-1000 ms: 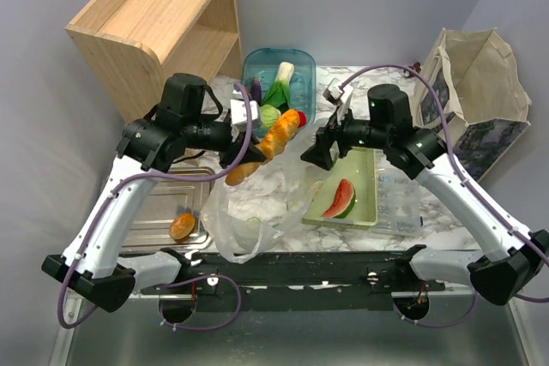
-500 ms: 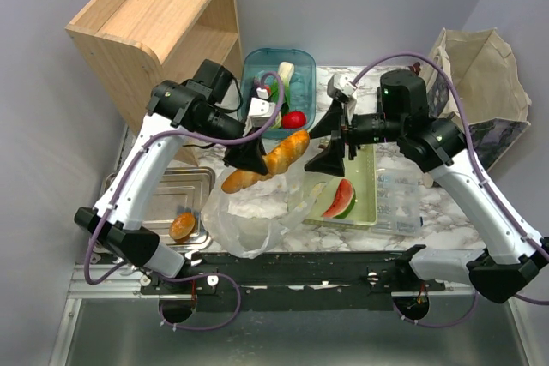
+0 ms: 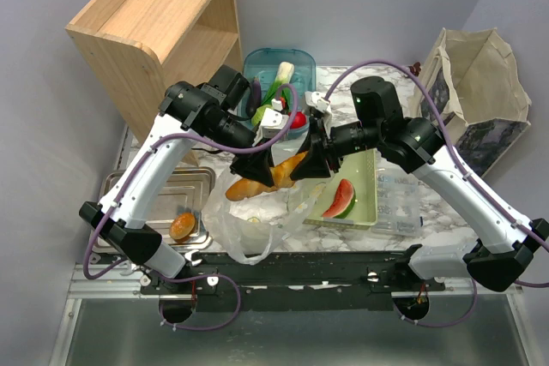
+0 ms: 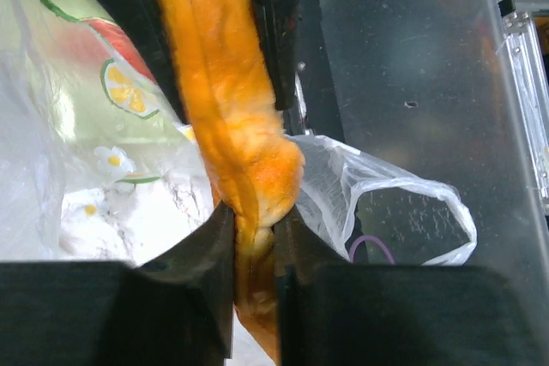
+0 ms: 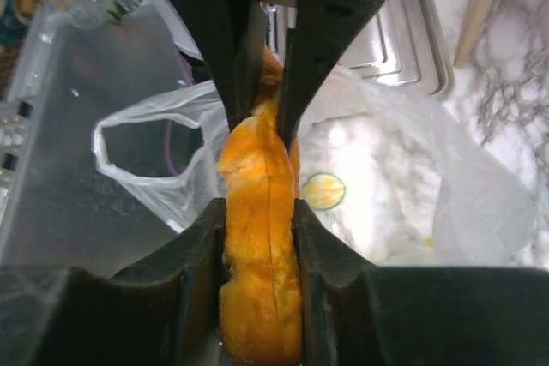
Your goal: Untie the knot of the grocery bags and take out the mixed food
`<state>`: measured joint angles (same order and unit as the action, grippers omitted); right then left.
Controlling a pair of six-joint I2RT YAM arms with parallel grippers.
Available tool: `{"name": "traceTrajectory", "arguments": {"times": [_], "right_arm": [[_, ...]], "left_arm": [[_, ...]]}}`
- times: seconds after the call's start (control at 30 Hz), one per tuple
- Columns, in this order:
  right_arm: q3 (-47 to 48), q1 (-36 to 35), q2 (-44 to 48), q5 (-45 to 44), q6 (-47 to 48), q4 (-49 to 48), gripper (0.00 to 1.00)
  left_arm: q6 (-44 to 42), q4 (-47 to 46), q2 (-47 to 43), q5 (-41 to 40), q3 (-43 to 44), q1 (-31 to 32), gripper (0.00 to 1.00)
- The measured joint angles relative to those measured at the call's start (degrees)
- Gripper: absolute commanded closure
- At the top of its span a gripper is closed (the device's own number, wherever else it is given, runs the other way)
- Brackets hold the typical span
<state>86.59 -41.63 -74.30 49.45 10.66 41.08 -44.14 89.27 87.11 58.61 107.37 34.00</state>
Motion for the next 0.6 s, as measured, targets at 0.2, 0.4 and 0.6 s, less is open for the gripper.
{"name": "traceTrajectory", "arguments": {"times": [0.2,0.4,0.6], "right_arm": [[0.0,-0.2,0.0,-3.3,-2.1,0.6,0.99],[-2.3,3.5,0.9,-6.1,-13.4,-3.2,0.99],[-6.7,10.2,0.6,-2.6,-31.3,-13.6,0.99]], "left_arm": [[3.2,-1.6,-0.7,-3.3,0.0,-0.9,0.26],[12.2,-25.3,-17.7,-16.7,-10.6,-5.2,0.02],[7.6,-42.3,-38.0,-29.1,-23.8,5.9,0.02]]}}
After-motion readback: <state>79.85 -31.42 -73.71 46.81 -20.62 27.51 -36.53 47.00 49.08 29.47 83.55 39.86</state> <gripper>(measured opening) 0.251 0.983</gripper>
